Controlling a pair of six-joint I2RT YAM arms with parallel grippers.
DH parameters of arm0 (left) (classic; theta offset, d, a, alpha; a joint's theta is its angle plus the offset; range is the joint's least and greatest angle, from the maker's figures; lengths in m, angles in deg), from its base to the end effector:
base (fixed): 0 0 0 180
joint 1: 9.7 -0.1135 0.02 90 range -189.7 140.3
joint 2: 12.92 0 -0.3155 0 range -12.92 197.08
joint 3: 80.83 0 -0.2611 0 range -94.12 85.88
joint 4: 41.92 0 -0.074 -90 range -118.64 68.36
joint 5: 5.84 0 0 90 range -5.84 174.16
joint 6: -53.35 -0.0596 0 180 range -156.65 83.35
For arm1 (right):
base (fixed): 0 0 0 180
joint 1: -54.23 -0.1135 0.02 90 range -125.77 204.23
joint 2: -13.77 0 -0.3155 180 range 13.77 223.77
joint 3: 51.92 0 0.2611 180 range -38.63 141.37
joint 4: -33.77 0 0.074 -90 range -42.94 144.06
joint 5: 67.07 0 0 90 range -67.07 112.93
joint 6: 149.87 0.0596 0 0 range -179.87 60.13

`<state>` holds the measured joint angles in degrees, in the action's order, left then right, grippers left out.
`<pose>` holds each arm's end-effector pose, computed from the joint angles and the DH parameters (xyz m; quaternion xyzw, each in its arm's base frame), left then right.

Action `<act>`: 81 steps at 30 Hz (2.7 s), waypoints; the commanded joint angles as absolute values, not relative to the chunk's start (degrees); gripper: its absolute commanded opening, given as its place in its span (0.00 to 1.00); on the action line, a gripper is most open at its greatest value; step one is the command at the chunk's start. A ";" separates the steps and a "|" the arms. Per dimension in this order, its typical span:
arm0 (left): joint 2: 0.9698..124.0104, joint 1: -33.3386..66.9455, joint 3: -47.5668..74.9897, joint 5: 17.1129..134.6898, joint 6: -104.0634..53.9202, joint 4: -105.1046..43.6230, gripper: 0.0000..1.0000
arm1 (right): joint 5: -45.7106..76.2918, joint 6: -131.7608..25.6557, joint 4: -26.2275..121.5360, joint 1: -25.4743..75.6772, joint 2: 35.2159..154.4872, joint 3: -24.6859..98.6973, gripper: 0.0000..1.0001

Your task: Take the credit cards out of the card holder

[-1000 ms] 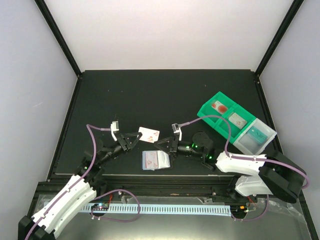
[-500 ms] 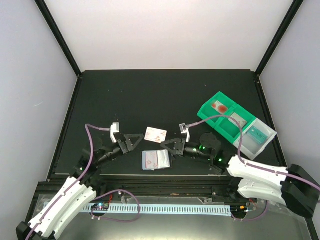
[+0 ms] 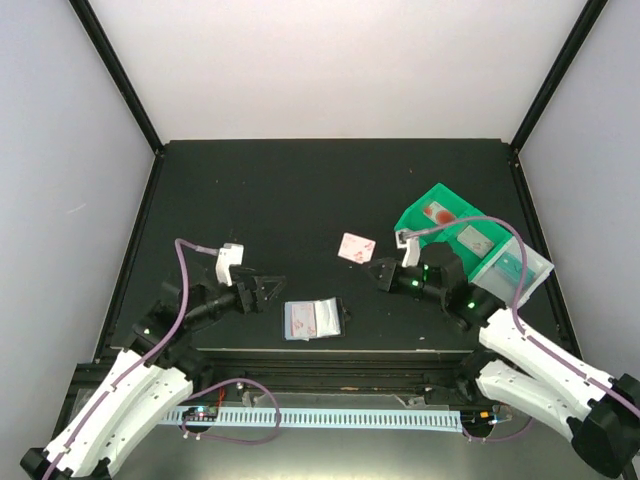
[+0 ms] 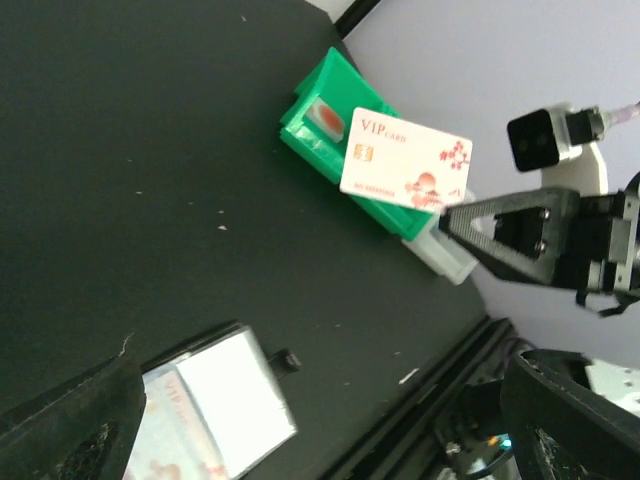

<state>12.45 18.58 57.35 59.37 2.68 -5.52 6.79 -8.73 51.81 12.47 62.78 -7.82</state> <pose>0.0813 -0.0721 0.2789 0.0456 0.8080 -0.4579 0.3680 0.1337 0.1416 0.2781 -0.0098 0.8290 0.4770 0.2919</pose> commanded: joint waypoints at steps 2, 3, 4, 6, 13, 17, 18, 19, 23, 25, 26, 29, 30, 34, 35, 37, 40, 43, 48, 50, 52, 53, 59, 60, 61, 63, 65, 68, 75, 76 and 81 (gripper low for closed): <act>13.39 18.77 53.84 61.91 -6.24 1.58 0.99 | 2.35 -15.93 61.42 22.74 62.34 -5.50 0.01; 13.44 18.76 54.25 61.66 -5.88 1.22 0.99 | 1.12 -16.38 62.46 25.72 62.56 -5.12 0.01; 13.59 18.73 54.46 61.54 -5.80 1.15 0.99 | 0.11 -16.84 63.57 28.10 62.74 -4.69 0.01; 13.97 18.77 54.23 61.04 -5.80 1.49 0.99 | -1.70 -17.79 65.89 32.32 63.18 -3.50 0.01; 13.57 18.80 54.51 59.47 -5.60 2.19 0.99 | -1.48 -22.35 79.35 44.78 67.97 4.30 0.01; 12.36 18.83 55.10 59.29 -5.10 1.96 0.99 | -3.08 -22.75 82.83 52.30 69.16 5.93 0.01; 12.15 18.81 55.19 59.36 -4.93 1.87 0.99 | -3.28 -22.29 83.76 54.17 69.35 6.26 0.01; 12.00 18.77 55.35 59.45 -4.74 1.75 0.99 | -3.33 -22.10 84.39 55.80 69.53 6.73 0.01; 11.53 18.73 55.91 59.58 -3.52 1.32 0.99 | 0.20 -24.09 87.27 60.39 71.70 11.02 0.01; 11.29 18.78 55.87 59.84 -3.32 1.58 0.99 | 1.64 -25.70 88.29 63.25 73.68 12.45 0.01; 11.17 18.78 55.95 59.87 -3.07 1.51 0.99 | 2.29 -26.28 88.08 63.87 74.53 12.68 0.01; 10.78 18.78 56.84 59.46 -1.81 0.24 0.99 | 2.96 -26.87 86.25 67.64 77.10 12.03 0.01; 10.61 18.74 57.26 59.30 -1.39 -0.41 0.99 | 2.34 -27.00 85.61 68.40 78.32 11.80 0.01; 10.62 18.81 57.31 58.94 -0.94 -1.14 0.99 | 0.81 -27.83 84.34 70.72 82.54 11.80 0.01; 10.71 18.75 57.01 59.00 -1.29 -0.86 0.99 | 1.32 -27.85 83.88 70.95 83.19 11.56 0.01; 10.86 18.76 56.36 59.01 -2.07 0.20 0.99 | 1.99 -27.53 82.45 71.25 83.86 10.83 0.01; 10.76 18.75 55.84 59.58 -2.77 1.28 0.99 | 0.87 -27.87 80.59 71.36 86.23 10.48 0.01; 10.20 18.78 56.31 59.80 -2.20 1.34 0.99 | -0.66 -29.01 80.69 71.54 89.90 12.13 0.01; 8.75 18.72 58.13 58.86 -0.23 -0.06 0.99 | -0.77 -29.85 79.33 71.65 93.53 14.31 0.01; 8.51 18.73 58.16 58.78 -0.29 0.13 0.99 | -0.35 -30.40 79.08 71.88 94.43 14.86 0.01; 8.53 18.73 57.94 59.03 -0.45 0.48 0.99 | -0.63 -30.88 78.12 72.11 95.32 15.18 0.01; 8.61 18.75 57.86 59.15 -0.52 0.54 0.99 | -1.17 -31.39 77.30 72.15 95.67 15.19 0.01; 9.22 18.77 57.78 59.01 -0.07 -0.32 0.99 | -1.50 -33.10 76.44 72.75 99.59 16.57 0.01; 9.31 18.78 57.71 58.99 -0.02 -0.33 0.99 | -1.92 -33.33 76.34 72.97 100.33 16.90 0.01; 9.26 18.78 57.68 58.97 0.04 -0.33 0.99 | -1.95 -33.47 76.41 73.11 101.15 17.21 0.01; 9.15 18.75 57.83 58.94 0.13 -0.33 0.99 | -1.35 -34.14 76.25 73.21 102.31 17.75 0.01; 8.90 18.77 58.01 59.04 0.31 -0.25 0.99 | -0.10 -34.80 76.59 73.30 103.19 18.24 0.01; 8.49 18.76 58.27 59.14 0.54 -0.24 0.99 | 1.03 -35.20 76.43 73.39 104.21 18.48 0.03; 8.35 18.78 58.28 59.46 0.60 -0.03 0.99 | 4.36 -35.16 75.37 73.39 105.30 18.65 0.11; 8.35 18.73 58.28 59.59 0.60 0.01 0.99 | 4.96 -35.24 75.44 73.39 105.17 18.67 0.11; 8.26 18.76 58.87 59.82 1.25 -0.57 0.99 | 7.89 -35.09 75.94 73.39 104.42 19.40 0.12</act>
